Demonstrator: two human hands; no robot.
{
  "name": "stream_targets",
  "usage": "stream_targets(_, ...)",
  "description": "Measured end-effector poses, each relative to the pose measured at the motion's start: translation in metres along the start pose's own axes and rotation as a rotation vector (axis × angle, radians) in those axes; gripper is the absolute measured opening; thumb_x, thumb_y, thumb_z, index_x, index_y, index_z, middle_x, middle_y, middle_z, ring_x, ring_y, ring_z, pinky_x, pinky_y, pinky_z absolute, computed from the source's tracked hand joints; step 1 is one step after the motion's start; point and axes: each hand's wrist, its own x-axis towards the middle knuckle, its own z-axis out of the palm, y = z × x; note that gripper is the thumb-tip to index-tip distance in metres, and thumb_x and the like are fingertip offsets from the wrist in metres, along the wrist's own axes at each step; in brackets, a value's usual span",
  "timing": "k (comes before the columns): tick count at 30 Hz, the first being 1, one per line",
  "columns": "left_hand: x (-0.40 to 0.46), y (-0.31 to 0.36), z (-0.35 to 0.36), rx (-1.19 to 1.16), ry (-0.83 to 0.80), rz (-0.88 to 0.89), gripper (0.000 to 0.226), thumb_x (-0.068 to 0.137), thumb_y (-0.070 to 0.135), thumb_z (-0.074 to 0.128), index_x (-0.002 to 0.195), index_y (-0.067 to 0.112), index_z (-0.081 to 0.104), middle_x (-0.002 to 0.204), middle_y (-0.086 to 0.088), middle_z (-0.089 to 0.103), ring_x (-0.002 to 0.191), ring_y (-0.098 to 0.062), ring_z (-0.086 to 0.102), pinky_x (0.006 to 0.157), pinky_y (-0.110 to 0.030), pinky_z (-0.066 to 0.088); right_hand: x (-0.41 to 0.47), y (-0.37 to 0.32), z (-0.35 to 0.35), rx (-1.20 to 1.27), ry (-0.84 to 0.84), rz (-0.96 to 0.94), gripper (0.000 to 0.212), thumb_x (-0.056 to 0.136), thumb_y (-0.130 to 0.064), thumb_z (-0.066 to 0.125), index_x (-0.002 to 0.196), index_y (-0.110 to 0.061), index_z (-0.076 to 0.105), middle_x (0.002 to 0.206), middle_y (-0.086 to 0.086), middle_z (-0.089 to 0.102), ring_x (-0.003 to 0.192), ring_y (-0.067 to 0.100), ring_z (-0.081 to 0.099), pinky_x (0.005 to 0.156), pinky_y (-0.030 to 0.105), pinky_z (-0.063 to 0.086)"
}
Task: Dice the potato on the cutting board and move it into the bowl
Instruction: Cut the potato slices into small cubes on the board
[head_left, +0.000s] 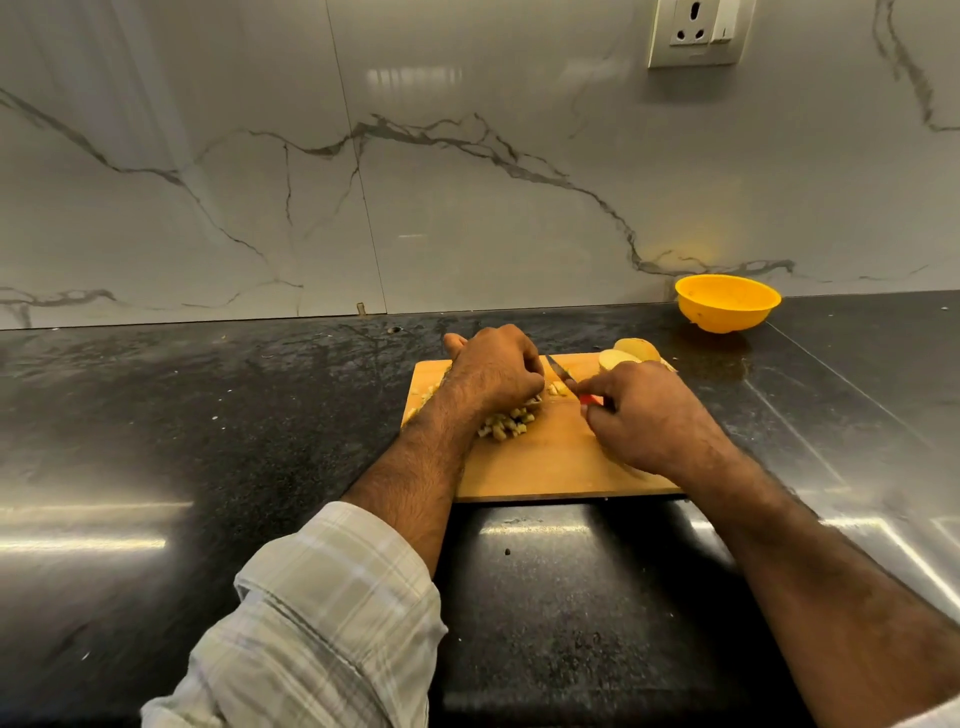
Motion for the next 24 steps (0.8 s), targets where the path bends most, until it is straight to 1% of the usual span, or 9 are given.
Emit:
stream_targets(3, 0.000, -0.001, 0.001, 0.012, -0.005, -0.005, 0.005, 0.089, 0.034, 0.076, 0.085, 0.031, 0.077, 0.091, 0.018, 0.071, 0.103, -0.007, 0.058, 0.100, -0.049, 0.024, -0.001, -0.004, 0.002, -0.060, -0.056, 0.015, 0.043, 0.098, -0.036, 0.063, 0.140, -0.029, 0.065, 0.128, -0.001, 0.070, 0.108, 0.020, 0.065, 0.091, 0.039, 0.061)
stream_targets(6, 0.000, 0.001, 0.002, 0.029, -0.021, 0.002, 0.005, 0.089, 0.035, 0.076, 0.085, 0.031, 0.077, 0.092, 0.018, 0.072, 0.105, -0.007, 0.058, 0.101, -0.050, 0.023, 0.001, -0.008, 0.003, -0.129, -0.089, 0.030, 0.041, 0.097, -0.035, 0.063, 0.138, -0.028, 0.067, 0.127, 0.000, 0.069, 0.108, 0.021, 0.065, 0.090, 0.038, 0.061)
stream_targets(9, 0.001, 0.004, 0.005, 0.047, -0.041, 0.012, 0.005, 0.090, 0.035, 0.076, 0.087, 0.032, 0.078, 0.094, 0.019, 0.072, 0.107, -0.008, 0.057, 0.099, -0.050, 0.023, 0.004, -0.013, 0.004, -0.187, -0.127, 0.017, 0.040, 0.099, -0.034, 0.064, 0.139, -0.026, 0.063, 0.128, 0.003, 0.066, 0.110, 0.022, 0.063, 0.091, 0.038, 0.061)
stream_targets(13, -0.001, 0.003, 0.006, 0.041, -0.050, 0.017, 0.006, 0.090, 0.035, 0.075, 0.086, 0.032, 0.077, 0.092, 0.019, 0.070, 0.107, -0.008, 0.057, 0.098, -0.050, 0.022, 0.010, -0.013, 0.007, -0.176, -0.139, 0.014, 0.041, 0.100, -0.034, 0.064, 0.140, -0.026, 0.061, 0.131, 0.002, 0.064, 0.113, 0.021, 0.062, 0.091, 0.036, 0.059)
stream_targets(15, -0.001, 0.001, 0.004, 0.024, -0.020, 0.035, 0.006, 0.090, 0.035, 0.072, 0.087, 0.032, 0.076, 0.092, 0.019, 0.070, 0.106, -0.008, 0.057, 0.097, -0.049, 0.023, 0.008, -0.006, 0.009, -0.131, -0.107, 0.007, 0.041, 0.099, -0.035, 0.062, 0.139, -0.028, 0.065, 0.129, -0.001, 0.068, 0.110, 0.019, 0.064, 0.089, 0.036, 0.060)
stream_targets(18, -0.001, -0.005, -0.001, -0.017, 0.072, 0.064, 0.008, 0.091, 0.035, 0.069, 0.089, 0.032, 0.076, 0.091, 0.019, 0.069, 0.103, -0.009, 0.059, 0.095, -0.047, 0.021, 0.005, 0.008, 0.003, -0.044, -0.018, 0.035, 0.041, 0.098, -0.036, 0.063, 0.139, -0.028, 0.067, 0.127, -0.004, 0.071, 0.109, 0.018, 0.065, 0.092, 0.040, 0.061)
stream_targets(21, 0.000, -0.012, -0.004, -0.038, 0.144, 0.068, 0.010, 0.092, 0.039, 0.069, 0.088, 0.032, 0.076, 0.088, 0.019, 0.070, 0.101, -0.009, 0.062, 0.097, -0.049, 0.021, 0.005, 0.013, 0.001, -0.053, -0.044, 0.078, 0.042, 0.098, -0.036, 0.065, 0.138, -0.027, 0.066, 0.130, -0.002, 0.069, 0.112, 0.019, 0.064, 0.093, 0.039, 0.060)
stream_targets(24, 0.001, -0.019, -0.006, -0.017, 0.226, 0.068, 0.016, 0.091, 0.046, 0.068, 0.085, 0.033, 0.075, 0.085, 0.020, 0.069, 0.099, -0.009, 0.061, 0.092, -0.046, 0.020, 0.003, 0.005, 0.010, -0.053, -0.050, 0.012, 0.043, 0.098, -0.038, 0.062, 0.140, -0.028, 0.066, 0.131, -0.002, 0.068, 0.114, 0.020, 0.063, 0.094, 0.038, 0.059)
